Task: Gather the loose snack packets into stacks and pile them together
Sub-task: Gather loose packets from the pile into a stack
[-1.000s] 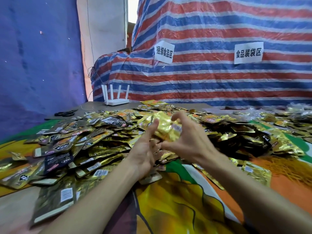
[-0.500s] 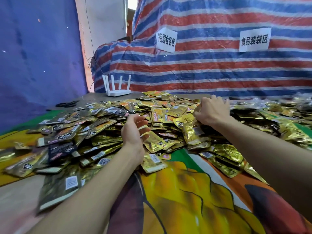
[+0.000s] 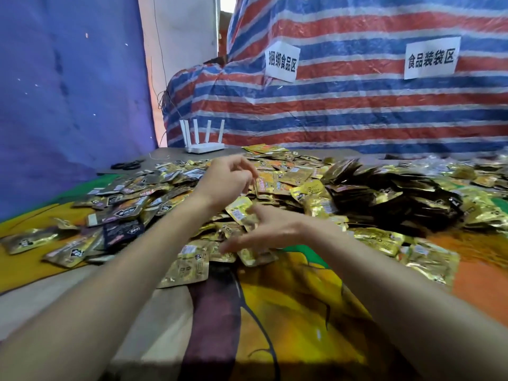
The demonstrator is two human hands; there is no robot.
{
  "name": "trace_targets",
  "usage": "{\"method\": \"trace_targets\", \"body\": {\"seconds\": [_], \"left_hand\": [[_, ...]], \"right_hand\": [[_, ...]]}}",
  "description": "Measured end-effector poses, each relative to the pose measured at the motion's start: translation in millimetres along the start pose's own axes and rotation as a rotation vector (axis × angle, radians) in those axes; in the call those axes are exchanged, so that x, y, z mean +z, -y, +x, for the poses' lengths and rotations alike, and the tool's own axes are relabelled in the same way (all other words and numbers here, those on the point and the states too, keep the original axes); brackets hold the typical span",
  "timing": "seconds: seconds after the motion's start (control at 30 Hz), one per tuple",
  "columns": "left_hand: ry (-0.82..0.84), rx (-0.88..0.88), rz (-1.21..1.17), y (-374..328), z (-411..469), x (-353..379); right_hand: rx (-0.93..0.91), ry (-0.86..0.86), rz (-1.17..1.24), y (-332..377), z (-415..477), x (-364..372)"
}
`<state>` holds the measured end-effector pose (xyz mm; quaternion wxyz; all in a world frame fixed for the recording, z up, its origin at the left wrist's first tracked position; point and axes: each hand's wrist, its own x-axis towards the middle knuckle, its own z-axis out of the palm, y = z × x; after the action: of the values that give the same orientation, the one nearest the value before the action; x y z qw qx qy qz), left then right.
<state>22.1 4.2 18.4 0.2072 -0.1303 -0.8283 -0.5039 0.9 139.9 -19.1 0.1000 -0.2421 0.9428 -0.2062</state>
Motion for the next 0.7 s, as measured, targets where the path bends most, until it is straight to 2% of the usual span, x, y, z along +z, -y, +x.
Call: {"method": "trace_targets", "body": {"seconds": [0.13, 0.23, 0.3, 0.43, 0.6, 0.7], "left_hand": [[0.438, -0.091, 0.441, 5, -10, -35], [0.74, -0.184, 0.662, 21, -23, -48], [0.834, -0.214, 0.696, 33, -32, -48], [0.694, -0.194, 0.677, 54, -36, -36], [0.387, -0.019, 1.017, 62, -31, -8], [0.274, 0.055, 1.073, 65, -26, 4]], "right_hand": [[0.081, -0.026, -0.232, 5, 8, 11], [0.041, -0.056, -0.18, -3, 6, 5], [-0.01, -0.056, -0.111, -9, 3, 1], [-0.046, -0.112, -0.077, -16, 4, -1], [-0.034, -0.208, -0.072, -15, 4, 3], [-0.039, -0.256, -0.034, -20, 4, 4]]}}
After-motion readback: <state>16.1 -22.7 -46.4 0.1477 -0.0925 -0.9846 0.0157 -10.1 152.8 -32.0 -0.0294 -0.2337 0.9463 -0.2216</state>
